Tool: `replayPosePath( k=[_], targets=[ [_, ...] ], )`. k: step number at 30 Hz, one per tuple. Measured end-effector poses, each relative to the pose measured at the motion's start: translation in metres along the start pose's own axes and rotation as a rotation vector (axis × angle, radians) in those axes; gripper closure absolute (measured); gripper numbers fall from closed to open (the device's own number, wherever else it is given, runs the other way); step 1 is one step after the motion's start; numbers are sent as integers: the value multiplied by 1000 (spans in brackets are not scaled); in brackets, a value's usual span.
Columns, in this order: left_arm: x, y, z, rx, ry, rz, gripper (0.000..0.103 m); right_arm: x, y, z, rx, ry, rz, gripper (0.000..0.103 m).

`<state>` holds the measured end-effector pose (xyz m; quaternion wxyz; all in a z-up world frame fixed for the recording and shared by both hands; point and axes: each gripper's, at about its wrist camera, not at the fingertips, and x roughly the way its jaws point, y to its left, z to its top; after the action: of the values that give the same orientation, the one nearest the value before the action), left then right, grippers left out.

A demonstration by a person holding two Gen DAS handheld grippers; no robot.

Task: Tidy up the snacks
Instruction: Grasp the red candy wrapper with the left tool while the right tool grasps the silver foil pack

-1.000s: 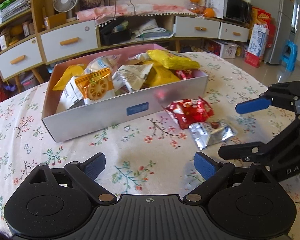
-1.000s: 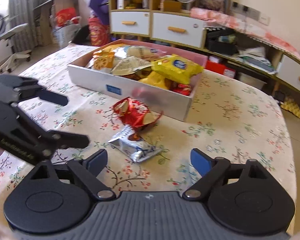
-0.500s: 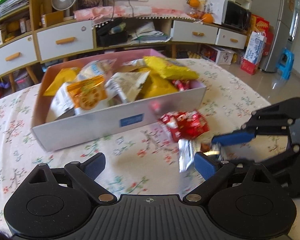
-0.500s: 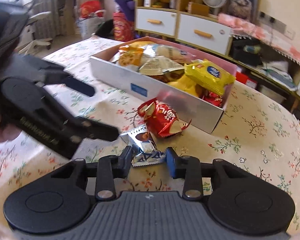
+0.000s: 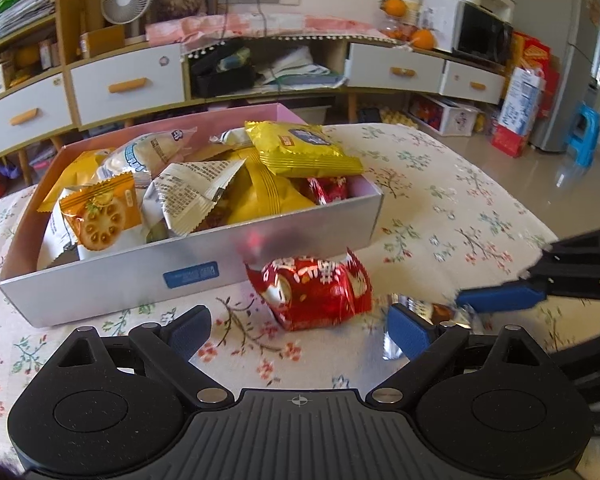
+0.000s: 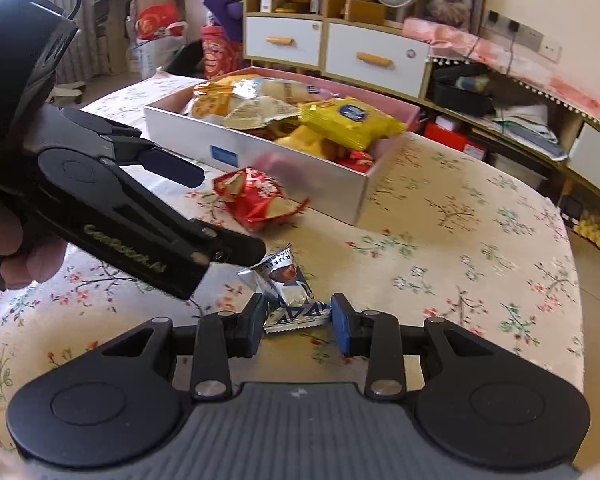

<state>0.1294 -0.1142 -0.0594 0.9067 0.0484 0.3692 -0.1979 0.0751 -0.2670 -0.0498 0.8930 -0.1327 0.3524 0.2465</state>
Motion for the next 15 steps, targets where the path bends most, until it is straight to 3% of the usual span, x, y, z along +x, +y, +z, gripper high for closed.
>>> replayPosePath(
  k=[4, 7, 10, 12, 15],
  targets=[
    [6, -1, 1, -35, -7, 44, 8, 0, -4, 0, 7, 2, -10, 71],
    [8, -2, 4, -49, -16, 70, 14, 2, -8, 1, 16, 5, -18, 71],
    [8, -2, 6, -58, -23, 82, 27, 3, -10, 1, 23, 7, -25, 71],
    [6, -2, 7, -54, -24, 87, 43, 3, -10, 2, 26, 8, -28, 71],
    [3, -1, 6, -56, -25, 80, 50, 3, -11, 1, 26, 9, -35, 71]
  ],
)
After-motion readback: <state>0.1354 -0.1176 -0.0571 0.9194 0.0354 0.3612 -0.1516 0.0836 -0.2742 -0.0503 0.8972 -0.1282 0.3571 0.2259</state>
